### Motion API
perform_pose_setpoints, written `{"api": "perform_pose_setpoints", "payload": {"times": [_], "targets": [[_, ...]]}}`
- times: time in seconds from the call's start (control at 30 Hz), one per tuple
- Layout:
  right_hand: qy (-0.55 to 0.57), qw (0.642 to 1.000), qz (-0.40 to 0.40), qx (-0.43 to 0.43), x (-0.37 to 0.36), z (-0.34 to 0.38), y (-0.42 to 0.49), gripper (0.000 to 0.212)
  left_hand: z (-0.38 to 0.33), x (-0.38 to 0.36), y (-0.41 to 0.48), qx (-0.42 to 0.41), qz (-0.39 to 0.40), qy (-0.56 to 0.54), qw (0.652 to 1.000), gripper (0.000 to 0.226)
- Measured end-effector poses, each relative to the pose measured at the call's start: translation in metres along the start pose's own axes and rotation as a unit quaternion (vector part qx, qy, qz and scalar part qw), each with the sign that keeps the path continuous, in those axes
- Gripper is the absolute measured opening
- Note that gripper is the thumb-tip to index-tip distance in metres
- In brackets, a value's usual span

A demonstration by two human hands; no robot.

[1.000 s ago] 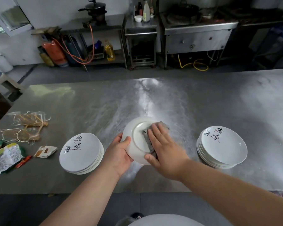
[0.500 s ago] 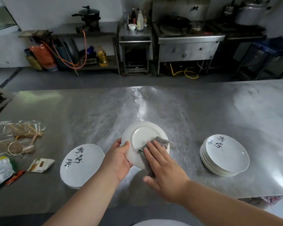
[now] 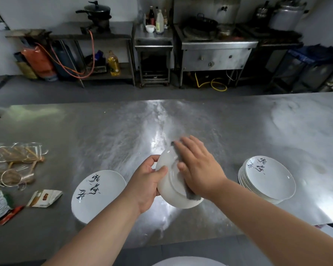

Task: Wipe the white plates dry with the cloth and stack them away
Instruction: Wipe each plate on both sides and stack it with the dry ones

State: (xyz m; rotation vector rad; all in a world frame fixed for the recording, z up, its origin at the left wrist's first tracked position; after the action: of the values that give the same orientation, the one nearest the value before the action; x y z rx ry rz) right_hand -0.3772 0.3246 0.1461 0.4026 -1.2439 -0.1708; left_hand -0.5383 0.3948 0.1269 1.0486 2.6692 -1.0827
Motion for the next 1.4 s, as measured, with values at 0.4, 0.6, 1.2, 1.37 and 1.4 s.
{"api": "perform_pose_setpoints", "payload": {"times": [0.4, 0.6, 1.2, 1.37, 1.4], "targets": [[0.066, 0.984, 0.038, -0.16, -0.012, -0.014, -0.01, 0.075, -0.001, 0.013, 0.013, 0.02, 0.012, -0.057, 0.998, 0.02], [0.044, 0.991, 0.047, -0.12, -0.004, -0.012, -0.003, 0.072, 0.004, 0.007, 0.014, 0.032, 0.017, -0.086, 0.996, 0.017], [0.177, 0.936, -0.11, -0.282, -0.015, 0.011, -0.038, 0.055, -0.003, 0.002, 0.023, 0.009, -0.019, -0.222, 0.975, 0.017], [0.169, 0.925, -0.132, -0.313, 0.004, -0.018, -0.014, 0.05, 0.005, -0.007, 0.017, 0.01, -0.021, -0.215, 0.976, 0.015], [0.176, 0.925, -0.131, -0.31, 0.007, -0.011, -0.016, 0.051, 0.002, -0.007, 0.017, 0.004, -0.023, -0.223, 0.975, 0.016]]}}
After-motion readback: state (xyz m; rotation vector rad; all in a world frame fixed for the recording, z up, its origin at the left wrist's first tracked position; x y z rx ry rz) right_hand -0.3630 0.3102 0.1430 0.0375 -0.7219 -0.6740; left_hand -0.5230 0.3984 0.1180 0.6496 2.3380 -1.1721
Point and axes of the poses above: each hand's wrist, its own y-axis towards the middle knuckle, its own x-axis out of the back of the hand, z = x × y, the point moved 4 cm from there along y, towards the middle knuckle, and after that the axes turned 15 degrees about x, right-handed, at the moved point
